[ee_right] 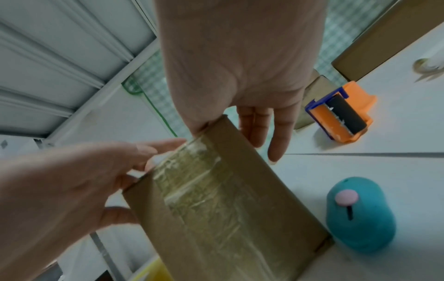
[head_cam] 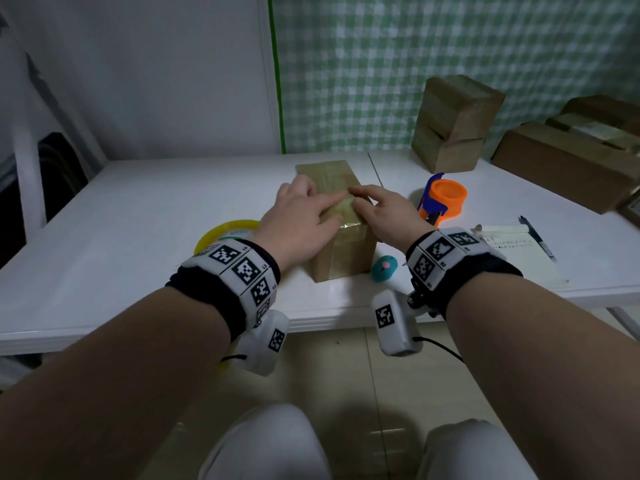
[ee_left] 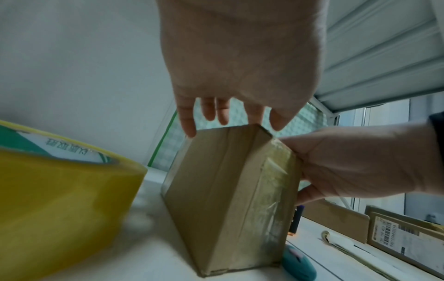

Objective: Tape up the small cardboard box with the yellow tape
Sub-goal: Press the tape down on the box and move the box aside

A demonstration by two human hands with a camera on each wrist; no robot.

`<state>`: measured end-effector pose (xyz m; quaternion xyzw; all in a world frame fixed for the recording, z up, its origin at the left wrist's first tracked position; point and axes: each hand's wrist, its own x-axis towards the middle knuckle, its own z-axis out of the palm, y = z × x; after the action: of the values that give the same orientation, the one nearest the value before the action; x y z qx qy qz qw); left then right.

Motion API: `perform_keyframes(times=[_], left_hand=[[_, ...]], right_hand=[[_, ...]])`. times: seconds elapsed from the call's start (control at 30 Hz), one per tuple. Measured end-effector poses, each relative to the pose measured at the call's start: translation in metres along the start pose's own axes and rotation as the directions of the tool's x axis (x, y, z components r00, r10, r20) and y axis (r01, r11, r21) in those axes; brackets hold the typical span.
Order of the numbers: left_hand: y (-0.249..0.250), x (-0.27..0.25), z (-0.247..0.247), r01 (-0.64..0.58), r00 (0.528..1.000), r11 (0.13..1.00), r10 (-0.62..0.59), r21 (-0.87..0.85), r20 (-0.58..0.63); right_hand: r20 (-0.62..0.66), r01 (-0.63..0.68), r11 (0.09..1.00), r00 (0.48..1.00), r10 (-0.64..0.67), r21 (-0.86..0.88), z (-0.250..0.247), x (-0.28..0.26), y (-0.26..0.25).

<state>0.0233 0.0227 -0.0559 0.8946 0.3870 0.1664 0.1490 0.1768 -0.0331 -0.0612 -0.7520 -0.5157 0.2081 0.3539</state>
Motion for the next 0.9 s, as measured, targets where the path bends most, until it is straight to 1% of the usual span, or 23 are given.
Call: perform_keyframes(times=[0.07,0.1,0.17,0.3,0.47,0.57,0.67,0.73,0.83,0.9], left_hand=[[0.0,0.001,0.006,-0.081,0.996,0.996,0.08,0.041,0.029],[-0.001,0.002,0.01,-0.1,0.994,0.993,0.097,0.056,0.056],[-0.004,0.005,0.015,-0.101,0.993,0.993,0.097,0.053,0.074],[-0.009,0.009,0.016,-0.099,0.994,0.994,0.097,0.055,0.043],[-0.007,0.008,0.015,-0.148,0.988,0.987,0.145,0.064,0.061],[-0.007,0.007,0.015,-0.153,0.985,0.987,0.148,0.055,0.091],[-0.008,0.005,0.016,-0.156,0.985,0.987,0.152,0.035,0.086],[-0.008,0.005,0.016,-0.157,0.985,0.986,0.152,0.057,0.085],[-0.005,0.004,0.015,-0.114,0.991,0.99,0.108,0.084,0.082],[0.001,0.004,0.014,-0.068,0.997,0.997,0.067,0.033,0.026]], right_hand=[[-0.018,0.004,0.999,1.0,-0.004,0.038,0.002,0.003,0.002],[-0.02,0.002,0.998,1.0,-0.001,0.062,0.003,0.005,0.004],[-0.004,-0.008,0.996,1.0,0.008,0.094,0.005,0.004,0.005],[0.023,-0.035,0.992,0.999,0.032,0.118,0.006,0.001,0.008],[0.043,-0.035,0.987,0.999,0.029,0.16,0.007,0.0,0.01],[0.056,-0.04,0.982,0.998,0.031,0.183,0.008,-0.001,0.01],[0.073,-0.053,0.98,0.997,0.039,0.19,0.008,-0.002,0.01],[0.086,-0.06,0.981,0.995,0.045,0.183,0.007,-0.003,0.009],[0.114,-0.069,0.982,0.992,0.049,0.178,0.005,-0.005,0.009],[0.135,-0.07,0.981,0.99,0.046,0.183,0.003,-0.006,0.009]])
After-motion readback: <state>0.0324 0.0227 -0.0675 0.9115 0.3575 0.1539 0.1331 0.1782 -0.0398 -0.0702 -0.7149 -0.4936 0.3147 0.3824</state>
